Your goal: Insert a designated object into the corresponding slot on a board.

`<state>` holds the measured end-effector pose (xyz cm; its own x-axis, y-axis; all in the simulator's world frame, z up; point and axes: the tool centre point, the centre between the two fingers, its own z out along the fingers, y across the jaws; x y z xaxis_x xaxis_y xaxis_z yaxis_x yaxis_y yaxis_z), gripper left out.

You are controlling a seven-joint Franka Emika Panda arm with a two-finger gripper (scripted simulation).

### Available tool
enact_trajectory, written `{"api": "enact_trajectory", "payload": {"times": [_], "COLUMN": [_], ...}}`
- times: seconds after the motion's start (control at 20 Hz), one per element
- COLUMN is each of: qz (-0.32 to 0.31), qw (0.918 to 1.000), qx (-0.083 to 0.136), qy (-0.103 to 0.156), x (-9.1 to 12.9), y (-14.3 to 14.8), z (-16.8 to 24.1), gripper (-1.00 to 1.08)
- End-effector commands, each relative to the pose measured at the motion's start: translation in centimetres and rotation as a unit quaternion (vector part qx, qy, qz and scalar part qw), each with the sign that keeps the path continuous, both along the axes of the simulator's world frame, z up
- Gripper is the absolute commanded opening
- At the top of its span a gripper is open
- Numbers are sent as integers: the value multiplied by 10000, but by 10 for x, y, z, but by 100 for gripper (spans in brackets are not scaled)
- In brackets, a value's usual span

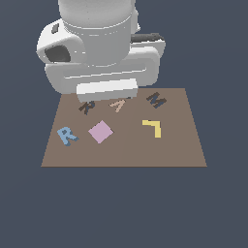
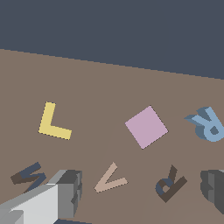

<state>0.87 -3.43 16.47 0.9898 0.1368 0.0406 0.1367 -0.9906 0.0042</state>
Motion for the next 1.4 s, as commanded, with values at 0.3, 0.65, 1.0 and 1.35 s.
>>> {"api": "enact_trajectory", "payload": {"times": [0.3, 0.65, 1.0, 1.35], "qz": [765, 1546, 2158, 2537], "qw": [9971, 9879, 9763, 9671], "qx": [-13, -28, -44, -56], "qy": [56, 112, 157, 186], "x": [4, 15, 29, 42], "y": [-44, -87, -120, -139], "z": [-33, -67, -94, -110], "gripper": [100, 100, 100, 100]}}
